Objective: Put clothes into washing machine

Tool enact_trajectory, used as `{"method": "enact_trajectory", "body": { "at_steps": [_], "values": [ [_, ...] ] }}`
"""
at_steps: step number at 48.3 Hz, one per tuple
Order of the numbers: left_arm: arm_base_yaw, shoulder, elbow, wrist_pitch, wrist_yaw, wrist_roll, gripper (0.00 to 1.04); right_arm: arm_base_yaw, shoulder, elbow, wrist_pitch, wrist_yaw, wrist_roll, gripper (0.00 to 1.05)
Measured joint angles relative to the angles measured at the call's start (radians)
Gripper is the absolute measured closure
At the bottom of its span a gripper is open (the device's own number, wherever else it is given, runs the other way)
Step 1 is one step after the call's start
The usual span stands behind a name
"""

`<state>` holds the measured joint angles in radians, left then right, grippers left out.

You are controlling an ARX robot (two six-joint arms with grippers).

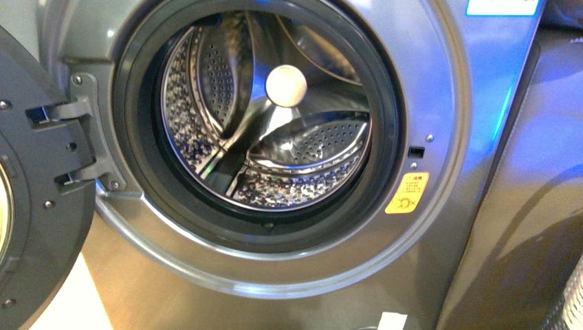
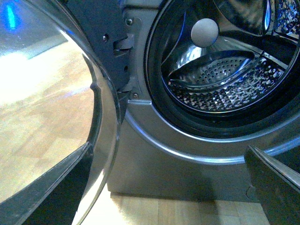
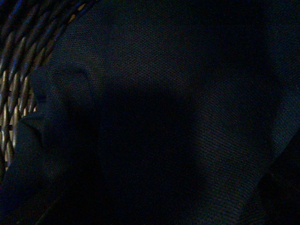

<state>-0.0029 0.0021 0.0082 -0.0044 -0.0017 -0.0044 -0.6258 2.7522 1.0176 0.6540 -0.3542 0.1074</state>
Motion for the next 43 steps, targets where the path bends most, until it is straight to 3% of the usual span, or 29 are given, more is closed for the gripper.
{"method": "enact_trajectory", "body": {
  "at_steps": [43],
  "values": [
    [0.000,0.000,0.000,0.000,0.000,0.000,0.06,0.042,0.115,0.090,0.001,0.013,-0.033,0.08]
  ]
}}
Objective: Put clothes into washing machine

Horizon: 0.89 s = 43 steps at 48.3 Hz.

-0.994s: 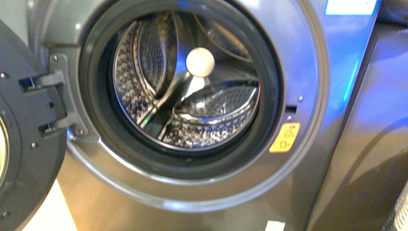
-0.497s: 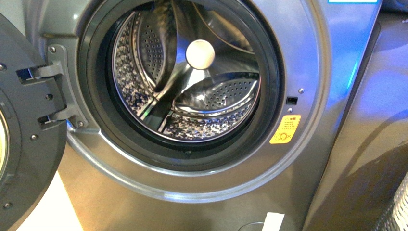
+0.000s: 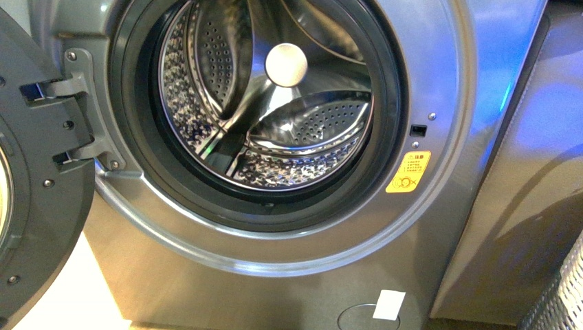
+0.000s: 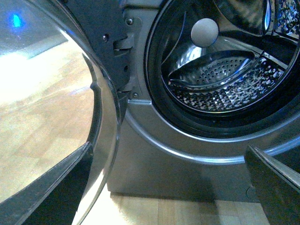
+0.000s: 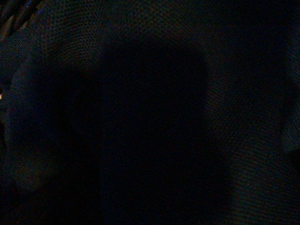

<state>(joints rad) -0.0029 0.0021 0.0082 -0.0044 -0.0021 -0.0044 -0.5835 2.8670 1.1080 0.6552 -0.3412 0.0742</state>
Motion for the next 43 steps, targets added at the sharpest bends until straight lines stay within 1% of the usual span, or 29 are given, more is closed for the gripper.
{"method": "enact_trajectory", "body": {
  "at_steps": [20,23,31,32,38,42,43],
  "values": [
    [0.000,0.000,0.000,0.000,0.000,0.000,0.06,-0.001,0.021,0.018,0.004,0.009,-0.014,0.08],
    [0.000,0.000,0.000,0.000,0.000,0.000,0.06,-0.002,0.021,0.018,0.004,0.015,-0.015,0.15],
    [0.000,0.000,0.000,0.000,0.000,0.000,0.06,-0.006,0.021,0.017,0.005,0.023,-0.014,0.39],
    [0.000,0.000,0.000,0.000,0.000,0.000,0.06,-0.007,0.021,0.017,0.005,0.023,-0.014,0.41],
    [0.000,0.000,0.000,0.000,0.000,0.000,0.06,-0.013,0.013,0.005,0.010,0.023,-0.014,0.59],
    [0.000,0.000,0.000,0.000,0.000,0.000,0.06,-0.019,0.001,-0.009,0.014,0.016,-0.012,0.69],
    [0.000,0.000,0.000,0.000,0.000,0.000,0.06,-0.023,-0.007,-0.019,0.016,0.011,-0.011,0.74]
  ]
}}
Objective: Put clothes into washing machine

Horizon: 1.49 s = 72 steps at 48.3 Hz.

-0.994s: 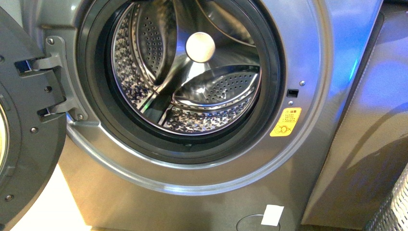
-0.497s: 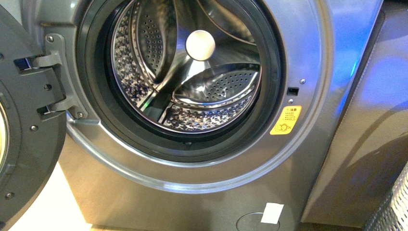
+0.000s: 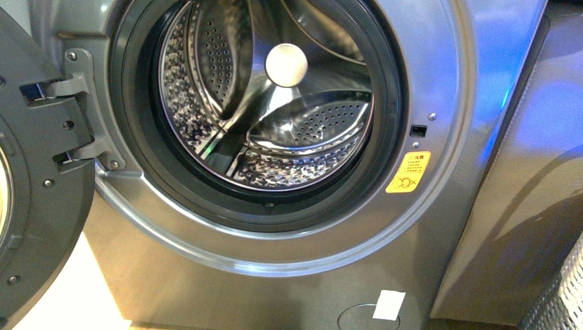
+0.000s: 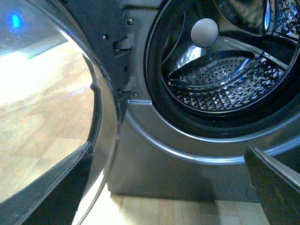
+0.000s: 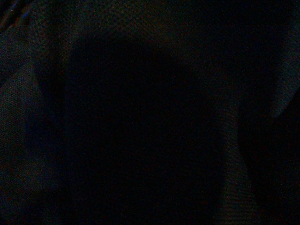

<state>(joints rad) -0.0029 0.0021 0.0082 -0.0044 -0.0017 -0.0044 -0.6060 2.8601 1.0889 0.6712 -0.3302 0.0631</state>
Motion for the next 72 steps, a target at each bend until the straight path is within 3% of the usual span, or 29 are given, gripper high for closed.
{"method": "enact_trajectory", "body": {
  "at_steps": [10,41,56,72],
  "values": [
    [0.000,0.000,0.000,0.000,0.000,0.000,0.06,-0.029,-0.074,-0.077,0.012,-0.036,0.002,0.93],
    [0.000,0.000,0.000,0.000,0.000,0.000,0.06,-0.136,-0.775,-0.564,0.068,-0.262,-0.023,0.95],
    [0.000,0.000,0.000,0.000,0.000,0.000,0.06,-0.145,-1.288,-0.657,-0.089,-0.387,0.043,0.95],
    [0.000,0.000,0.000,0.000,0.000,0.000,0.06,-0.155,-1.651,-0.581,-0.254,-0.465,0.102,0.95]
  ]
}}
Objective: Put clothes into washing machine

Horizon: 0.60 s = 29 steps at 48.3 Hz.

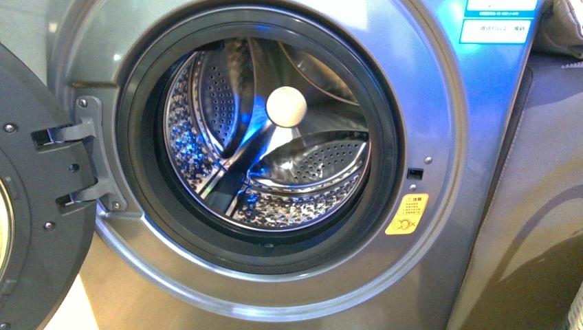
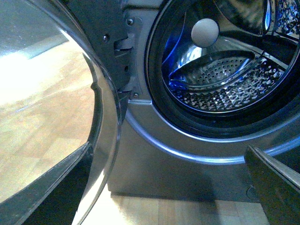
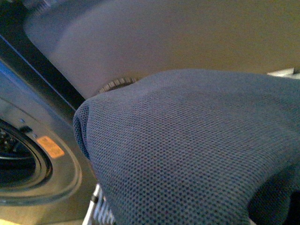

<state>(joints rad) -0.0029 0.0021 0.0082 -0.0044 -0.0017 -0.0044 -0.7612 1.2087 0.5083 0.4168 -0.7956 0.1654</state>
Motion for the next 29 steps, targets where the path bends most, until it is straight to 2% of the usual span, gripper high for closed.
{"method": "enact_trajectory", "body": {
  "at_steps": [15,29],
  "values": [
    [0.000,0.000,0.000,0.000,0.000,0.000,0.06,0.007,-0.108,0.255,-0.045,0.002,0.066,0.95],
    [0.000,0.000,0.000,0.000,0.000,0.000,0.06,0.122,-0.106,0.561,-0.148,0.082,0.077,0.95]
  ]
}}
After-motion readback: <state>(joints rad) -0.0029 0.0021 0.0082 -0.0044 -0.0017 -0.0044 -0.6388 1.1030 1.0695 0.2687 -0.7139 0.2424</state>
